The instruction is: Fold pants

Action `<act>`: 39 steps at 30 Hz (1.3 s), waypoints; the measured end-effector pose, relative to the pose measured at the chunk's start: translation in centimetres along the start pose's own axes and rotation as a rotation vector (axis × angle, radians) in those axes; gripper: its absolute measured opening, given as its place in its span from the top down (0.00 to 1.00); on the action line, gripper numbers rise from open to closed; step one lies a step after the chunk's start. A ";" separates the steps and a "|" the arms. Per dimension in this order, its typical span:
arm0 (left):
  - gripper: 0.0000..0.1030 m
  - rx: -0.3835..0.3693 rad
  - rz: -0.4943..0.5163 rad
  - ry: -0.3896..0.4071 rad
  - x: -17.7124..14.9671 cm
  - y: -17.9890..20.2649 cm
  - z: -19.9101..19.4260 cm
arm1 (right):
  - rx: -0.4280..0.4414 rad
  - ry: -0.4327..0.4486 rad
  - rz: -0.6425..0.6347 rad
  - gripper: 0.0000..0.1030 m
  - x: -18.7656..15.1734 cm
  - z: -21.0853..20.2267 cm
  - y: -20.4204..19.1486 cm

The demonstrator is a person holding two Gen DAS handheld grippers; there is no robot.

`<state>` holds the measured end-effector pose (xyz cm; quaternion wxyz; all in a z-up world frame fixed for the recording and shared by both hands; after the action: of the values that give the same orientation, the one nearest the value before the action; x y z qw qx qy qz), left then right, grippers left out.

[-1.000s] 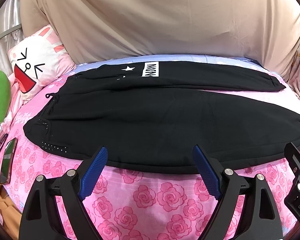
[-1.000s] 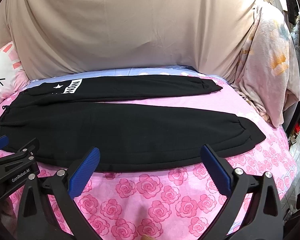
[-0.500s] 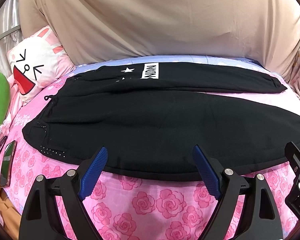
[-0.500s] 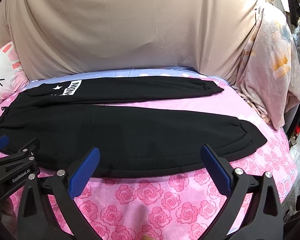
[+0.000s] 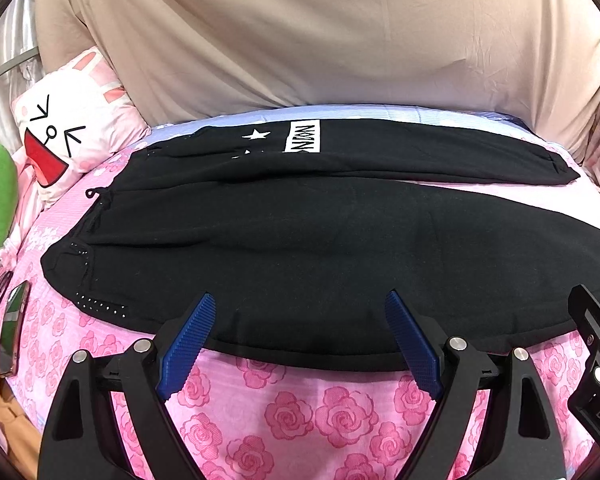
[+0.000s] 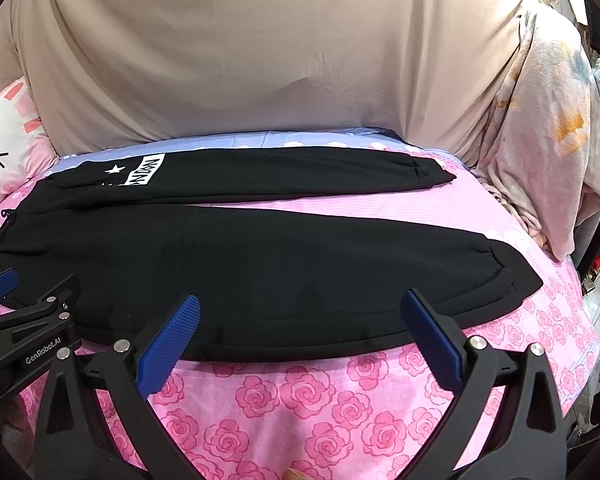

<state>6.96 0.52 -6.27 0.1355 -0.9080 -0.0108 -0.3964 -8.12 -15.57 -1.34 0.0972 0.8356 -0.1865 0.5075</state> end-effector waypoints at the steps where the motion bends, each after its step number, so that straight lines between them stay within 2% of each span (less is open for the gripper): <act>1: 0.18 0.000 0.001 0.000 0.0 0.0 0.1 | 0.000 0.000 0.000 0.05 0.0 0.0 0.0; 4: 0.18 -0.011 0.004 -0.004 0.1 0.3 0.1 | 0.000 -0.001 0.001 0.05 0.0 0.1 0.1; 7: 0.18 -0.058 -0.012 -0.028 0.4 0.2 0.6 | 0.009 -0.013 0.013 0.05 0.2 0.8 1.1; 10: 0.18 -0.134 -0.058 -0.065 1.3 -1.3 2.0 | 0.037 -0.040 0.088 0.05 0.7 2.2 4.3; 12: 0.18 -0.147 -0.089 -0.092 2.2 -3.1 3.5 | 0.033 -0.043 0.150 0.05 1.5 3.8 7.7; 18: 0.18 0.014 -0.188 -0.074 9.2 -12.9 10.8 | -0.092 -0.026 0.180 0.05 6.4 10.1 17.9; 20: 0.18 0.023 -0.232 -0.097 11.6 -15.8 13.8 | -0.119 -0.033 0.198 0.05 8.4 12.9 20.7; 22: 0.20 0.073 -0.282 -0.131 14.1 -18.9 17.4 | -0.132 -0.042 0.244 0.05 10.9 15.8 24.2; 26: 0.24 0.199 -0.310 -0.168 17.9 -23.5 23.5 | -0.125 -0.093 0.296 0.05 14.7 21.4 28.1; 30: 0.25 0.204 -0.379 -0.254 20.1 -26.6 29.4 | -0.138 -0.143 0.386 0.05 16.5 27.4 31.3; 32: 0.23 0.169 -0.411 -0.319 20.3 -27.1 32.3 | -0.146 -0.153 0.427 0.05 16.6 29.5 32.5; 33: 0.23 0.150 -0.437 -0.362 20.2 -27.4 34.1 | -0.135 -0.158 0.440 0.05 16.6 30.3 32.8; 35: 0.23 0.155 -0.479 -0.393 19.9 -27.8 36.0 | -0.105 -0.169 0.454 0.05 16.6 32.0 32.9; 37: 0.23 0.118 -0.487 -0.429 19.6 -27.4 37.9 | -0.090 -0.184 0.432 0.05 16.7 33.3 32.3; 38: 0.21 0.138 -0.468 -0.416 19.9 -27.2 38.2 | -0.092 -0.178 0.398 0.09 16.9 33.7 31.8; 39: 0.22 0.146 -0.440 -0.394 20.3 -26.7 38.4 | -0.068 -0.165 0.376 0.27 17.1 33.8 31.3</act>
<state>45.06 34.27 -10.18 0.1065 -0.9312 -0.2616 -0.2305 13.60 -59.62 -2.81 0.0133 0.8211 -0.3634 0.4400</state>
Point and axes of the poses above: each gripper's, at about its wrist camera, not at the fingertips, and z roughly the way its jaws point, y to its right, x to its top, the point moved 6 cm from there along z, roughly the way its jaws point, and after that the axes turned 13 degrees about x, right-handed, at the moved point
